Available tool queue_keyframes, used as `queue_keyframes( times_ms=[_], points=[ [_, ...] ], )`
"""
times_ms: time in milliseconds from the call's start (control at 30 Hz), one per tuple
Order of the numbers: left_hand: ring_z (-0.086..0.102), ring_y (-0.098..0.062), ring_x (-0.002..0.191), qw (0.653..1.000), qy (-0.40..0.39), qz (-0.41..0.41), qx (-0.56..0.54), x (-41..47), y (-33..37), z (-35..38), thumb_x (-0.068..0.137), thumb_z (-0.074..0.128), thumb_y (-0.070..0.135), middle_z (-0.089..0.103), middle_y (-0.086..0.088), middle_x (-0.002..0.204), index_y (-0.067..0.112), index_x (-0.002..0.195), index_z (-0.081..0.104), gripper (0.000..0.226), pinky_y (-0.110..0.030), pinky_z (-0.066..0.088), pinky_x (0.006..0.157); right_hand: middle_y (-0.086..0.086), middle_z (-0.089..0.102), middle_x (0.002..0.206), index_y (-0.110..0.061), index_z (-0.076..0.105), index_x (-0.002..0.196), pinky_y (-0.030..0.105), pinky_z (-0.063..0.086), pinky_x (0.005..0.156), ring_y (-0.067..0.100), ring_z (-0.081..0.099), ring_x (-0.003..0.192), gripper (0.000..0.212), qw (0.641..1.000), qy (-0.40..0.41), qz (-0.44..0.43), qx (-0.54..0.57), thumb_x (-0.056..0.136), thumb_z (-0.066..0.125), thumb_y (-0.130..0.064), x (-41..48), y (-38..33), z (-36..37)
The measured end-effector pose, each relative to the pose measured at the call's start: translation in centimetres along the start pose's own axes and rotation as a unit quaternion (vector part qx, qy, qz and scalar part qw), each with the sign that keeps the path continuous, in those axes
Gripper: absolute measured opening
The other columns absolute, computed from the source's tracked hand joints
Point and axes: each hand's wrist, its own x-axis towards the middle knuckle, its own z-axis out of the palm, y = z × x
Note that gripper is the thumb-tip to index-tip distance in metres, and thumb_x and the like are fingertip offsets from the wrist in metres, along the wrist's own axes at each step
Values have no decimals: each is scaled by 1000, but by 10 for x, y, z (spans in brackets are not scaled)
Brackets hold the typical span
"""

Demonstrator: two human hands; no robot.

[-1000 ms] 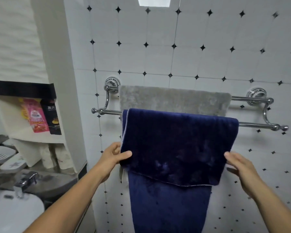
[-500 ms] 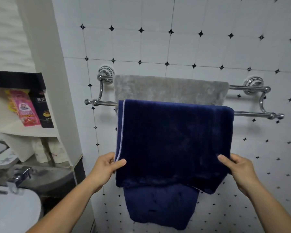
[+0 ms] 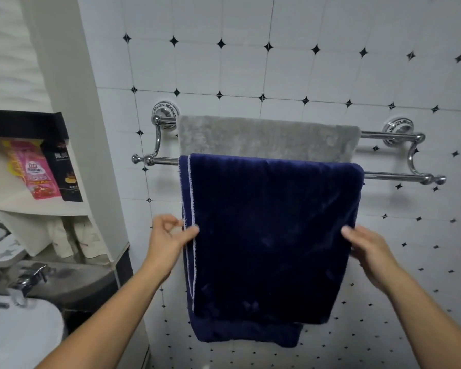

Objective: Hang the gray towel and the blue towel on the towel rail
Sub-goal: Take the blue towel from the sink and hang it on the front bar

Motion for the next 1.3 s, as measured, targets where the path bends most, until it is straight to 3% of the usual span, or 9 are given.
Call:
queue_keyframes(
  times_ms=[67,167,233,400,633,767,1000,1133,1300],
  points=[
    [67,-7,85,995,26,95,-29,12,39,10,75,81,15,60,-5,104,24,92,47,39,-20,55,69,10,72,112,-3,66,115,40,49,84,27,67,101,36,998,27,-25,49,89,62,-28,17,-37,7],
    [63,1,96,989,24,148,-10,22,77,28,71,82,34,64,5,109,33,94,56,35,-19,52,80,15,69,111,2,63,120,41,44,86,30,63,101,38,996,24,-21,85,91,53,-22,34,-78,11],
    [59,10,93,986,86,140,-12,29,90,37,65,81,45,63,17,103,38,94,57,38,-14,48,78,15,70,108,0,65,115,40,46,90,28,64,101,32,994,18,6,110,89,51,-13,37,-94,11],
    [65,-10,86,982,170,77,-15,38,107,44,60,81,48,61,12,90,33,85,56,38,-32,54,77,20,67,109,7,59,122,40,55,88,30,67,96,35,995,-7,52,83,88,56,0,37,-108,7],
    [51,-14,59,990,134,29,-14,43,123,35,77,79,20,57,3,62,19,56,55,31,-26,45,63,13,72,100,-1,64,116,31,60,68,22,72,84,35,993,-7,43,111,81,68,-6,33,-98,8],
    [49,-17,55,998,60,9,-15,35,121,16,89,67,16,57,-8,65,9,65,57,26,-25,43,56,8,77,85,-4,66,110,29,59,58,19,74,73,41,990,-18,49,133,70,71,-15,14,-81,3],
    [58,-20,58,999,16,9,-45,29,118,6,87,70,32,66,-6,74,14,83,59,21,-33,49,57,2,78,95,-20,77,98,32,57,62,19,74,80,39,996,-30,74,51,78,67,-52,16,-94,12],
    [58,-20,62,998,58,3,-16,37,130,22,76,81,27,65,-6,78,11,89,62,28,-30,45,56,2,74,81,-14,71,97,29,53,62,18,68,68,20,996,54,58,30,86,68,-30,39,-113,20],
    [56,-20,57,999,40,-23,28,39,131,6,77,78,8,64,-9,72,4,84,66,14,-23,48,53,13,69,96,-2,63,120,34,53,70,23,65,81,41,998,17,55,23,80,69,-10,32,-111,-6]
  ],
)
